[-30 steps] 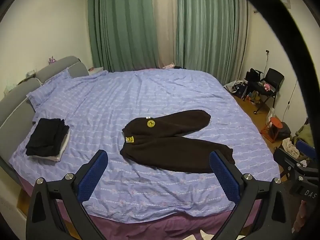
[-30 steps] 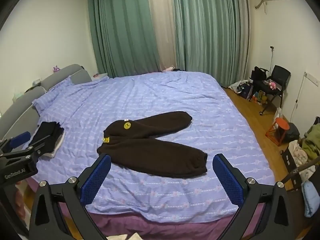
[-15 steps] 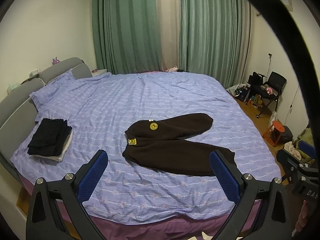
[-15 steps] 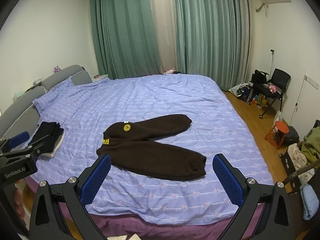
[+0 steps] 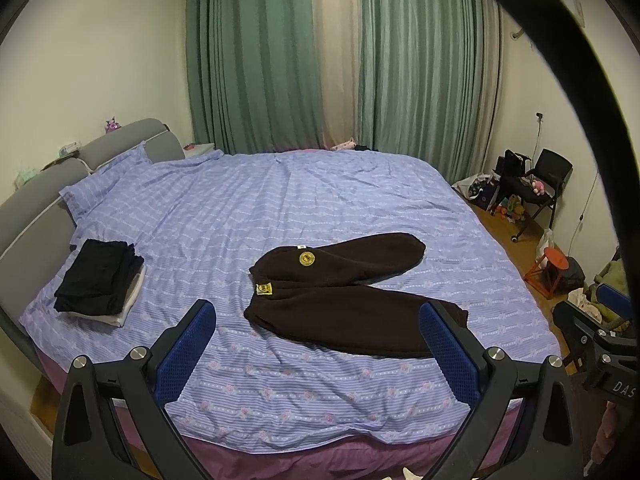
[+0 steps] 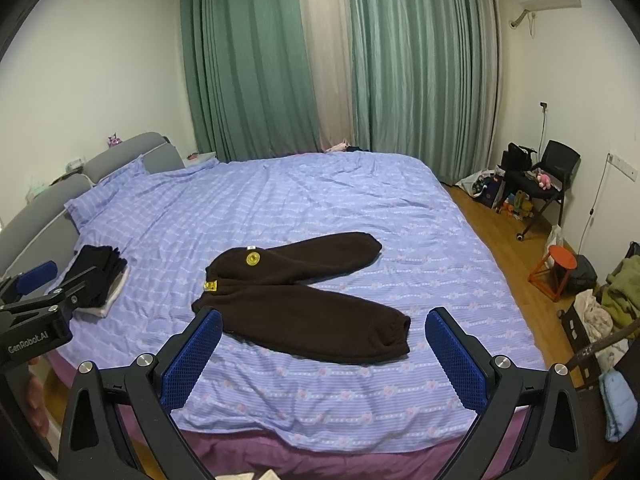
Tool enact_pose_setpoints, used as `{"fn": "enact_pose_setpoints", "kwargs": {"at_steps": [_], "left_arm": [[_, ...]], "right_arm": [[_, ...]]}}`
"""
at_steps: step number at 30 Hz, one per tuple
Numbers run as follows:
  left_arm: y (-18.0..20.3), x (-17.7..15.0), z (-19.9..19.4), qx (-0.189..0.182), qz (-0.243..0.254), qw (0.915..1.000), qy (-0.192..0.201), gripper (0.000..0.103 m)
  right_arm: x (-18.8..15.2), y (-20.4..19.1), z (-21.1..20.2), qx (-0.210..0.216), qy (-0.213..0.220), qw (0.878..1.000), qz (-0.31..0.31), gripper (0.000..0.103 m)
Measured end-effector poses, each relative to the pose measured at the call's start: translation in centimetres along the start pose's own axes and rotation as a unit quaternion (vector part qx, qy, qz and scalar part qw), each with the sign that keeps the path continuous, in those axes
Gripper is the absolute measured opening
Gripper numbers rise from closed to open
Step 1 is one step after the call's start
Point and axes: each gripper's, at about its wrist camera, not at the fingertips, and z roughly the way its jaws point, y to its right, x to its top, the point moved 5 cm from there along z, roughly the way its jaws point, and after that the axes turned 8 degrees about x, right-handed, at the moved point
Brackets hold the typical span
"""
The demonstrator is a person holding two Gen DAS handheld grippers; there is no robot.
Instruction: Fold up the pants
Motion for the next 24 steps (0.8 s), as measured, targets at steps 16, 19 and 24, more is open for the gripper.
{"fn": "enact_pose_setpoints", "kwargs": {"at_steps": [16, 19, 24], "left_arm": [[-0.28, 0.07, 0.34, 0.003, -0.005, 1.0, 0.0, 0.103], [-0.4, 0.02, 0.43, 0.004, -0.006, 1.0, -0.001, 0.103], [-0.55, 0.1, 0.65, 0.005, -0.008, 1.0, -0.001, 0.103]], "right_arm": [[0.03, -0.01, 0.03, 0.0, 0.0, 1.0, 0.0, 0.103], [0.23, -0.06, 0.09, 0.0, 0.0, 1.0, -0.001, 0.103], [0.14, -0.04, 0.08, 0.0, 0.0, 1.0, 0.0, 0.103]]}}
